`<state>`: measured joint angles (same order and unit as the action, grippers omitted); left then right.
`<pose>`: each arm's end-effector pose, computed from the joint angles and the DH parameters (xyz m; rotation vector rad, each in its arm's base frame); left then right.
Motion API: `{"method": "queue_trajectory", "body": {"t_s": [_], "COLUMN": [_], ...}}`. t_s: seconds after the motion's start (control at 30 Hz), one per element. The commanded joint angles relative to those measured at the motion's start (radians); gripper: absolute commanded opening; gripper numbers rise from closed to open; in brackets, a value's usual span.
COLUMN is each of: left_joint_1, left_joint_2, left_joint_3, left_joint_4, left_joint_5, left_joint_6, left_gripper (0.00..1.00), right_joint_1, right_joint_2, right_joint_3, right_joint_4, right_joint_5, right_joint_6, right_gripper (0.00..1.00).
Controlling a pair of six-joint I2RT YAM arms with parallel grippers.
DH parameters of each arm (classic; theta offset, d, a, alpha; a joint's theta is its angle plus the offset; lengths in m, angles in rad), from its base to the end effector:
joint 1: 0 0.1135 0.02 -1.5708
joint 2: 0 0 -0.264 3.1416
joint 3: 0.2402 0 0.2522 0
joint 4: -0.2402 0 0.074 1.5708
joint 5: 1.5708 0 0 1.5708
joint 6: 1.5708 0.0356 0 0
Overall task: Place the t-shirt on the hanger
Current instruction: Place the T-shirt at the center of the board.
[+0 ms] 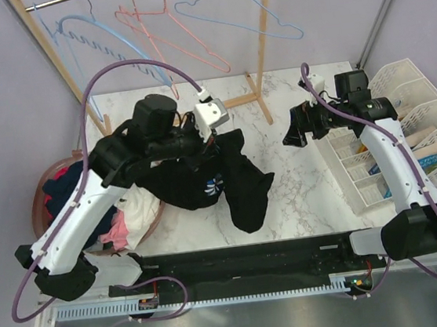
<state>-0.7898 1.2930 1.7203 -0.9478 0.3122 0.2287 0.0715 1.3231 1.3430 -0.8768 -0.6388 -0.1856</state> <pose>0.1607 -0.1776 0.4698 1.2048 1.7602 -0.6620 0.2640 0.0402 0.3568 -0.5778 2.2510 0.7125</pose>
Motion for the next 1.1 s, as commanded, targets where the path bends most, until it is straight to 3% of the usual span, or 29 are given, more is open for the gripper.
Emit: {"method": "queue_trajectory", "body": {"t_s": [0.0,0.2,0.27,0.33,0.4,0.5,0.63,0.83,1.07], "left_joint_1": [-0.06,-0.109,-0.098,-0.034,0.092,0.116,0.106,0.074,0.072], "left_joint_2": [0.038,0.038,0.04,0.026,0.003,-0.101,-0.161,-0.277,-0.302], "left_joint_3": [0.029,-0.175,-0.226,-0.244,-0.277,-0.392,-0.513,-0.798,-0.921], "left_joint_4": [0.115,0.168,0.178,0.176,0.15,0.071,-0.089,0.036,0.093], "left_joint_5": [-0.085,-0.131,-0.207,-0.194,-0.04,0.141,0.222,0.088,0.019], "left_joint_6": [0.124,0.123,0.107,0.063,0.05,0.237,0.429,0.6,0.659], "left_gripper": [0.02,0.18,0.36,0.56,0.91,0.94,0.97,0.98,0.98], "right_joint_1": [-0.047,-0.052,-0.052,-0.05,-0.039,0.026,0.174,0.33,0.431], "right_joint_2": [0.002,0.008,0.011,0.016,0.024,0.04,0.068,0.143,0.159], "right_joint_3": [0.012,-0.011,-0.024,-0.039,-0.053,-0.085,-0.136,-0.194,-0.192], "right_joint_4": [0.01,-0.011,-0.02,-0.039,-0.074,-0.12,-0.128,-0.051,0.012], "right_joint_5": [-0.067,-0.108,-0.13,-0.136,-0.137,-0.092,0.026,0.082,-0.044], "right_joint_6": [0.008,-0.029,-0.047,-0.078,-0.106,-0.162,-0.213,-0.189,-0.172], "right_gripper": [0.98,0.98,0.98,0.98,0.98,0.98,0.98,0.98,0.98]}}
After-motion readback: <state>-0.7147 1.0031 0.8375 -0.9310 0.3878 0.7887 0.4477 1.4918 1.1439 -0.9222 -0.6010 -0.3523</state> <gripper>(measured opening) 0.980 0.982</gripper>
